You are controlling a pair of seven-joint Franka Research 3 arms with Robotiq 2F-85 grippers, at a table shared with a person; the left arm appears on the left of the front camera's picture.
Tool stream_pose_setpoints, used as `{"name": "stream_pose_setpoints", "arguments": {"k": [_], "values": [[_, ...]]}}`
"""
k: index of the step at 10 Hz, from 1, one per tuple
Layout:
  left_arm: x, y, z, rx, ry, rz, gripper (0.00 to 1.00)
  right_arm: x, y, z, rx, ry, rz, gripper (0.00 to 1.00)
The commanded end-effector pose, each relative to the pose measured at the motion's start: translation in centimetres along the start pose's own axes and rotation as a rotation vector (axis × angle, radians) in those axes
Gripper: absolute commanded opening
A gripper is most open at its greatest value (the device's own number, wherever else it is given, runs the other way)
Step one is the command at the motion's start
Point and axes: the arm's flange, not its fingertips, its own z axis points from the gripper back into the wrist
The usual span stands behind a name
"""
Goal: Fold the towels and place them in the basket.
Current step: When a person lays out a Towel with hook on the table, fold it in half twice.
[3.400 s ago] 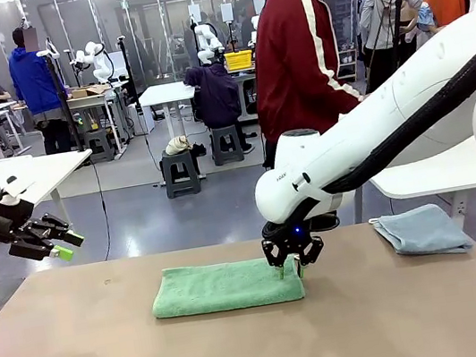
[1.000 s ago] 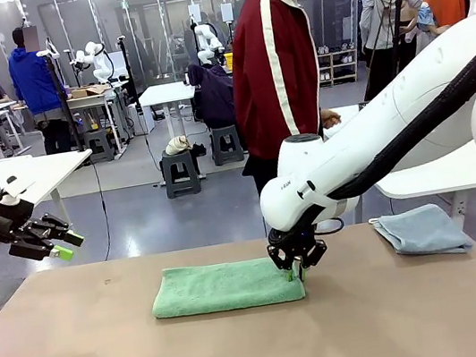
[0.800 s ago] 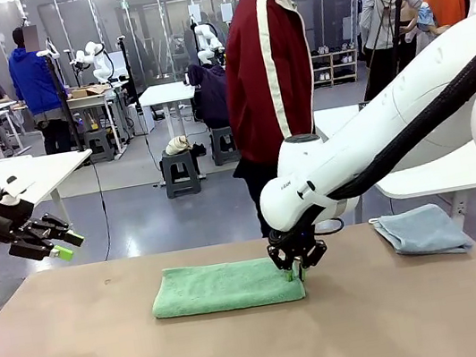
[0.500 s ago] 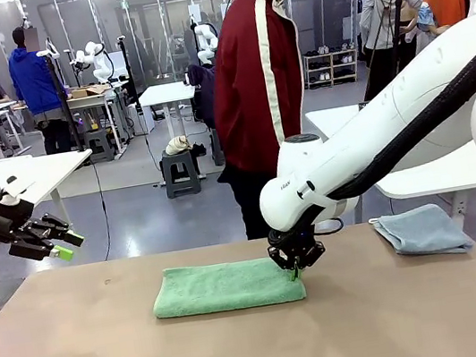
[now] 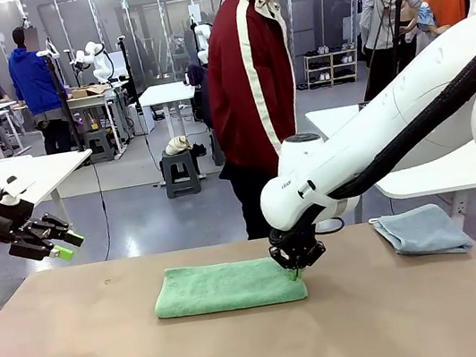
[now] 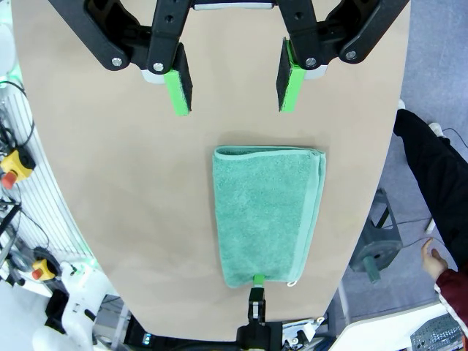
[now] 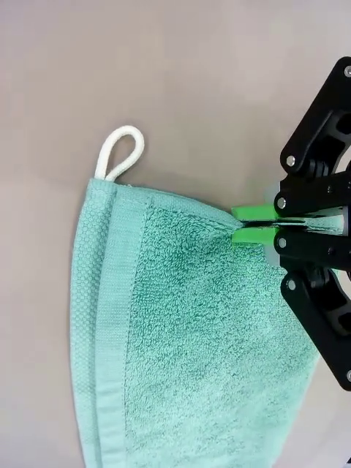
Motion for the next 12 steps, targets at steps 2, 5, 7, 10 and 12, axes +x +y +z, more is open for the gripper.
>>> {"name": "stream_pose_setpoints", "arguments": {"k": [2,5,7,10,12], "values": [[0.0,0.0,0.0,-0.006,0.005,-0.003,0.61,0.8,-3.0,0.8,0.037,-0.038,0.071,0.0],[0.0,0.0,0.0,-0.006,0.005,-0.003,0.61,0.9,-3.6,3.6,0.069,-0.021,0.102,0.0],[0.0,0.0,0.0,-0.006,0.005,-0.003,0.61,0.1,-2.6,5.7,0.081,-0.013,0.114,0.0],[0.0,0.0,0.0,-0.006,0.005,-0.003,0.61,-1.4,0.7,9.9,0.098,-0.049,0.13,0.0],[0.0,0.0,0.0,-0.006,0.005,-0.003,0.61,-1.7,4.7,11.6,0.079,-0.072,0.148,0.0]]}}
